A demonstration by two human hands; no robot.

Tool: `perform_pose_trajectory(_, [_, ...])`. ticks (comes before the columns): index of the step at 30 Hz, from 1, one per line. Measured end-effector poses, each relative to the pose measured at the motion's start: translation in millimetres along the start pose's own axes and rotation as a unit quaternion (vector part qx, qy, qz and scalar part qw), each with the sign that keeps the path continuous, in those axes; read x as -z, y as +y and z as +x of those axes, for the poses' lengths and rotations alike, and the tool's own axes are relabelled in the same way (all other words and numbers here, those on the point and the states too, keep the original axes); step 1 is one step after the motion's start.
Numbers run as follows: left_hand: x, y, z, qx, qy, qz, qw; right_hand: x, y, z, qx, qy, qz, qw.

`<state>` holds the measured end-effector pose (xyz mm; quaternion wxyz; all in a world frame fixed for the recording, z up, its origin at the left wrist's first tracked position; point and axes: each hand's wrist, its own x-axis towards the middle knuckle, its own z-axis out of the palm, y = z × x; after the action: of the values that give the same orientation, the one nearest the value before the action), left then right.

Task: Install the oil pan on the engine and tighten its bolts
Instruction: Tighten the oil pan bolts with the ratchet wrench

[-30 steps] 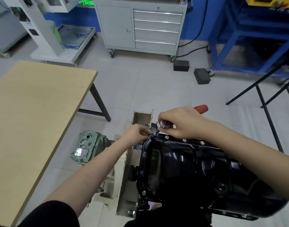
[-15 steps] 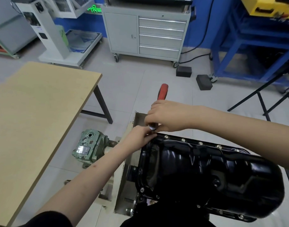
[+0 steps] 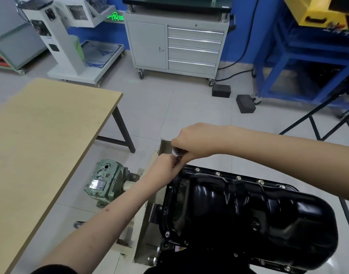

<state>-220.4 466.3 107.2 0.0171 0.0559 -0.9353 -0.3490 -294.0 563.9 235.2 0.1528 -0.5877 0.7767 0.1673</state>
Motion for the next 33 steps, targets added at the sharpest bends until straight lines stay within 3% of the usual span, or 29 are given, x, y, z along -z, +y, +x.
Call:
perform_pose_trajectory(2, [2,-1,1,-0.017,-0.034,-0.007,0.999,5,2,-2,0.049,-0.005,-0.043,0.998])
perform_pose_trajectory(6, [8,6,4,-0.018,-0.074,-0.027,0.997,5,3,1,0.137,0.069,-0.166,0.974])
perform_pose_trajectory(13, [11,6,0,0.020,0.012,0.023,0.999,-1,1,2,0.008,0.043,-0.069,0.997])
perform_pose_trajectory(21, [10,3,-1,-0.032,-0.048,0.009,0.998,3,5,-1,0.096,0.065,-0.124,0.985])
perform_pose_trajectory(28, [15,9,-4,-0.020,0.022,0.000,1.000,-4,8,-3,0.005,0.073,-0.091,0.993])
perform_pose_trajectory(33, [16,8,-5,-0.044,-0.041,0.023,0.998,-3,11,-5,0.076,0.078,-0.077,0.991])
